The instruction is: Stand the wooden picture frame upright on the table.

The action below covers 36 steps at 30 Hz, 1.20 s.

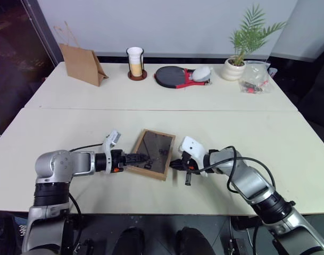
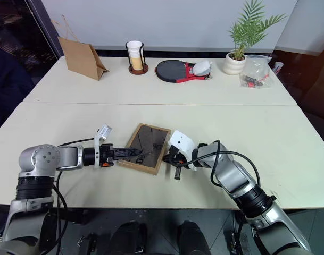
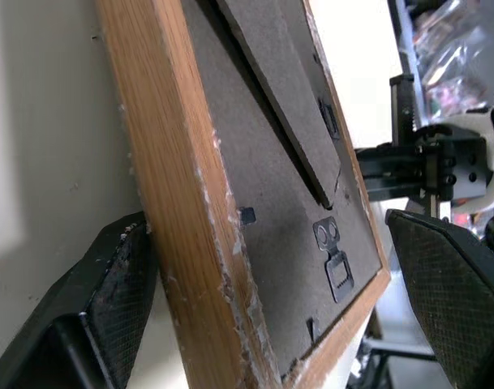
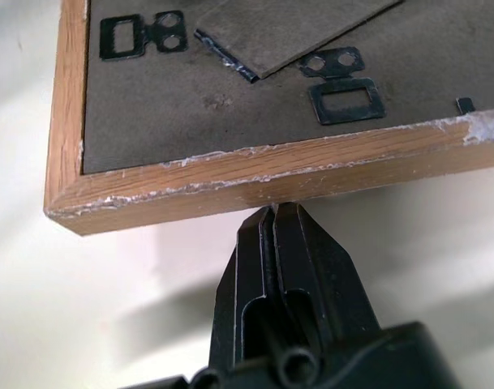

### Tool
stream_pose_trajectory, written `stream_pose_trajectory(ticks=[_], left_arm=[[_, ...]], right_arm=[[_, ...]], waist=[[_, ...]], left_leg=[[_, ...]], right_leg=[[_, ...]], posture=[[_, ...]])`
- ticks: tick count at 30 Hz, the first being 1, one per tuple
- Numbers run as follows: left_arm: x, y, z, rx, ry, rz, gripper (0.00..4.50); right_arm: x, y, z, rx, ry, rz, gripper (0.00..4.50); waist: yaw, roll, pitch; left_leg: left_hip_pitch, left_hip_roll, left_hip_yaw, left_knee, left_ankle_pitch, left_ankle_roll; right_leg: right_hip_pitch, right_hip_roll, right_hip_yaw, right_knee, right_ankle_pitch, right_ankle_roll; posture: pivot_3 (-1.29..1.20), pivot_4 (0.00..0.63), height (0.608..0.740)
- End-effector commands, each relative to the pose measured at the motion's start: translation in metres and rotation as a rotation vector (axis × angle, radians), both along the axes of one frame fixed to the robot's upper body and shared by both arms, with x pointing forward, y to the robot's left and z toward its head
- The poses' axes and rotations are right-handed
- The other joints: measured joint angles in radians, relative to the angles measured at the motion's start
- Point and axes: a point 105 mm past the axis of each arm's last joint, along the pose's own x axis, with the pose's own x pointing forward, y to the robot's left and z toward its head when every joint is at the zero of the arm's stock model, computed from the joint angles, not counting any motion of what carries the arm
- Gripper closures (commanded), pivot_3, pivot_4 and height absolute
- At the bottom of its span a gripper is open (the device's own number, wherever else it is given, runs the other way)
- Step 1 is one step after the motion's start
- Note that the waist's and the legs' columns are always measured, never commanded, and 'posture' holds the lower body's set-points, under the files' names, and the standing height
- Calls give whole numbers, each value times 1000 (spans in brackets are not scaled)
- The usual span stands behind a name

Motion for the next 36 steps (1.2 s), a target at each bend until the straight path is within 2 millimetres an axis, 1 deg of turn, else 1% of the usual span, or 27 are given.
stream_pose_trajectory(ticks=[1,4,5,6,9,13,16,17,19,21,22,24,26,29,31,34,36], left_arm=[[-8,-8,-9,-56,73,-25,1928],[-10,-13,3,-161,78,-35,3266],[-10,-14,8,-212,84,-34,3453],[-10,-15,11,-243,88,-33,3461],[-10,-16,25,-358,59,-28,3461],[-5,-12,39,-434,9,20,3461],[-3,-9,44,-430,-37,53,3461],[-3,-9,45,-405,-62,60,3461],[0,-9,46,-386,-98,82,3461],[5,-9,44,-375,-111,120,3461],[7,-10,45,-380,-118,132,3461],[9,-13,45,-397,-123,146,3461],[8,-18,43,-392,-124,143,3461],[4,-24,40,-394,-116,138,3461],[1,-26,38,-397,-113,133,3461],[-5,-30,36,-399,-110,128,3461],[-8,-31,35,-398,-109,126,3461]], right_arm=[[0,2,12,11,-44,25,4500],[0,-2,18,8,-62,15,4500],[0,-3,21,9,-73,11,4500],[0,-4,24,9,-79,9,4500],[1,-16,44,27,-113,-33,4500],[6,-54,72,-18,-185,-120,4500],[12,-76,99,7,-230,-190,4500],[14,-79,111,51,-237,-212,4500],[19,-79,131,181,-200,-260,4500],[20,-71,142,259,-154,-247,4500],[19,-65,146,286,-133,-228,4246],[21,-48,152,364,-81,-196,3588],[24,-32,153,413,-26,-182,2567],[30,-10,148,459,54,-159,1028],[35,-2,143,470,84,-159,28],[44,7,133,454,115,-167,28],[46,14,129,459,155,-158,28]], waist=[[0,0,0],[1,0,0],[0,0,0],[-1,0,0],[-2,-1,0],[0,-1,1],[-2,-1,1],[-5,-1,1],[-9,-1,1],[-7,-1,1],[-6,-1,1],[-6,-1,1],[-3,-1,1],[-3,-1,1],[-3,-1,1],[-2,-1,1],[-4,-1,1]], left_leg=[[0,0,0,0,0,0],[-1,0,-1,0,0,0],[-1,0,-1,0,0,0],[-1,0,-1,0,0,0],[-2,0,-1,0,0,0],[-2,0,-1,0,0,0],[-2,0,-1,0,0,0],[-2,0,-1,0,0,0],[-2,1,-1,0,0,0],[-1,1,-1,-1,0,0],[-1,1,-2,-1,0,0],[-2,1,-2,-1,0,0],[-2,1,-2,-2,0,0],[-3,0,-2,-2,0,0],[-3,0,-1,-2,0,0],[-4,0,-2,-2,0,0],[-4,0,-1,-2,0,0]], right_leg=[[0,0,0,0,0,0],[-1,0,-1,0,0,0],[-1,0,-1,0,0,0],[-1,0,-1,0,0,0],[-2,0,-1,0,0,0],[-2,0,-1,0,0,0],[-2,0,-1,-1,0,0],[-2,0,-1,-1,0,0],[-2,0,0,0,0,0],[-2,0,0,0,0,0],[-2,0,0,0,0,0],[-2,-1,0,0,0,-1],[-3,-2,0,-1,0,-1],[-3,-4,0,-1,0,-1],[-3,-5,0,-2,0,-1],[-3,-6,-1,-2,0,-1],[-3,-6,-1,-3,0,-1]], posture=[[0,150,740],[0,150,740],[0,150,740],[0,150,740],[0,150,740],[0,150,740],[0,150,740],[0,150,740],[0,150,740],[0,150,740],[0,150,740],[0,150,740],[0,150,740],[0,150,740],[0,150,740],[0,150,740],[0,150,740]])
